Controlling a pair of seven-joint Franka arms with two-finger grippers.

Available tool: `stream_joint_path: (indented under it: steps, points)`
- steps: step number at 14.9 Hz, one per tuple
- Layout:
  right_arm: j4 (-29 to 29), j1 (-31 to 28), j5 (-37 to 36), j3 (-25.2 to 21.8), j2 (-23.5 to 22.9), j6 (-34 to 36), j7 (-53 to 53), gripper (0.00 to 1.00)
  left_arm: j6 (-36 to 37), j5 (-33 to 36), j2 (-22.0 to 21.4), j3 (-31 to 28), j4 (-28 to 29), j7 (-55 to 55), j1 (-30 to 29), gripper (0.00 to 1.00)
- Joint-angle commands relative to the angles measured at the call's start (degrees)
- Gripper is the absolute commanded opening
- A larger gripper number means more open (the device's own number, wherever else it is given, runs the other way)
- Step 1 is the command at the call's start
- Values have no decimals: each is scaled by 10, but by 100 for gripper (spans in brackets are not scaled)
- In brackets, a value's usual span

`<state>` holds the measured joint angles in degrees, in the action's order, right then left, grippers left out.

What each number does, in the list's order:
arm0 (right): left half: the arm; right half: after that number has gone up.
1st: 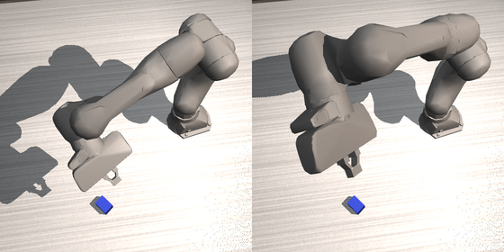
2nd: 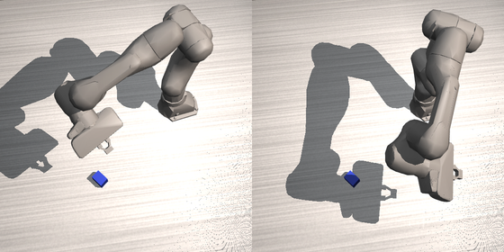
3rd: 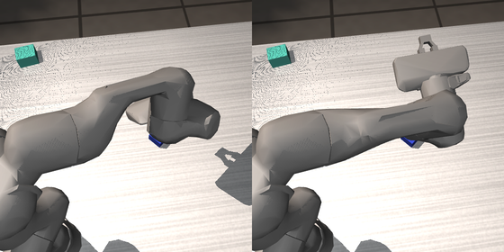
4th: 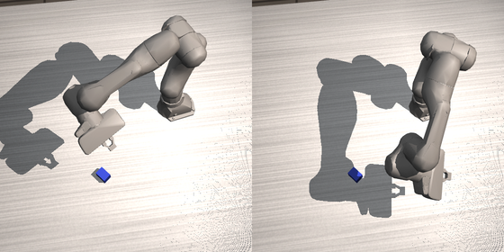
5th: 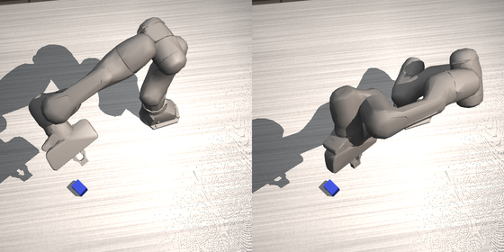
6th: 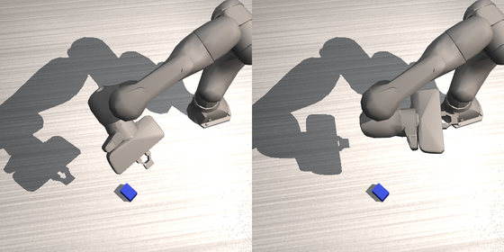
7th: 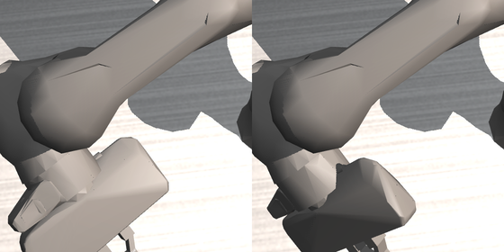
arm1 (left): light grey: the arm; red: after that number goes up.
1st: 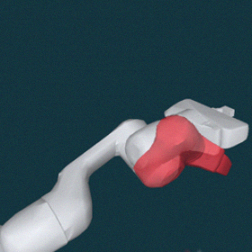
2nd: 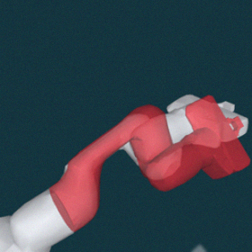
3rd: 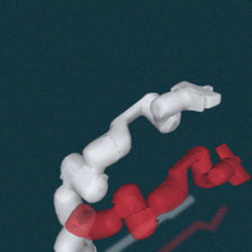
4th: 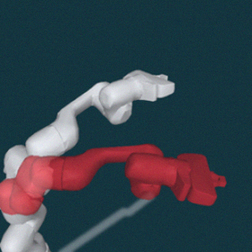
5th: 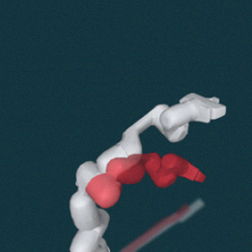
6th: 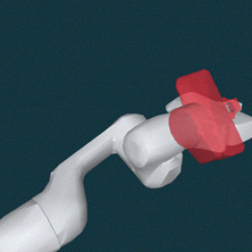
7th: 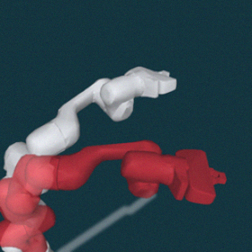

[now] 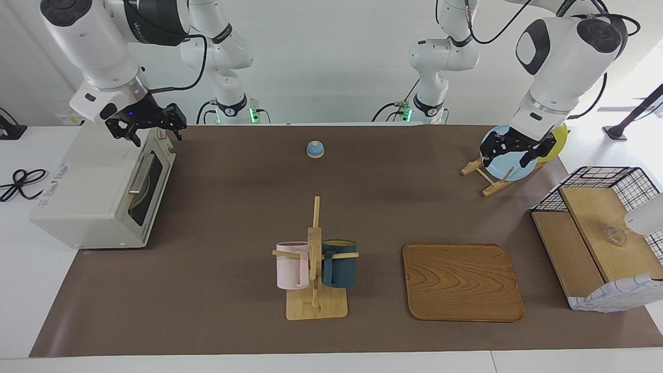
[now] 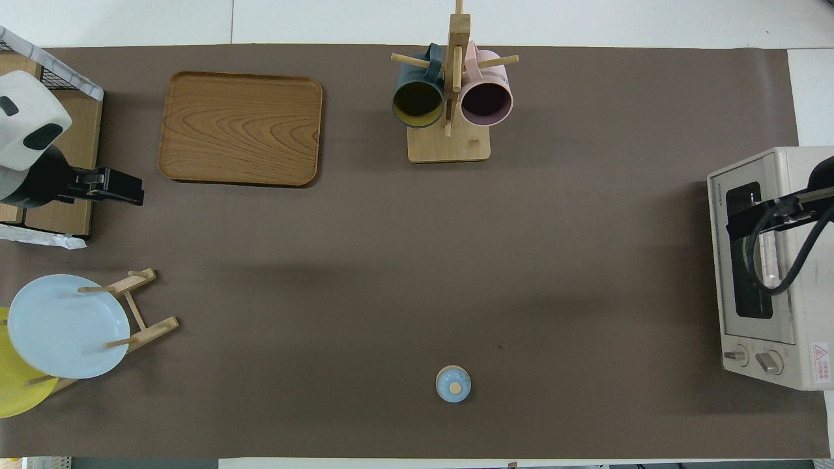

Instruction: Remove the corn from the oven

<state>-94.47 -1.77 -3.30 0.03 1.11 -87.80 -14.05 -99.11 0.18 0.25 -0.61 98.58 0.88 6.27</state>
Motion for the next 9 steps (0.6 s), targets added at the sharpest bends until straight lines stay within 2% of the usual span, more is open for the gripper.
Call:
stream_joint_path:
  steps: [1,2,3,7,9]
  points:
    - [-40,-14,15,0,17,-39,-44,30,-1,-8,-10,2,7,7,-6,100]
    - [-52,-18,15,0,22,-45,-48,7,-1,-8,-10,2,7,7,-6,100]
    - [-64,-24,15,0,27,-51,-49,0,-1,-8,-10,2,7,7,-6,100]
    - [-160,-49,14,-1,55,-143,-76,0,-1,-8,-10,2,7,7,-6,100]
    - [-178,-60,12,-1,50,-171,-73,0,-1,-8,-10,2,7,7,-6,100]
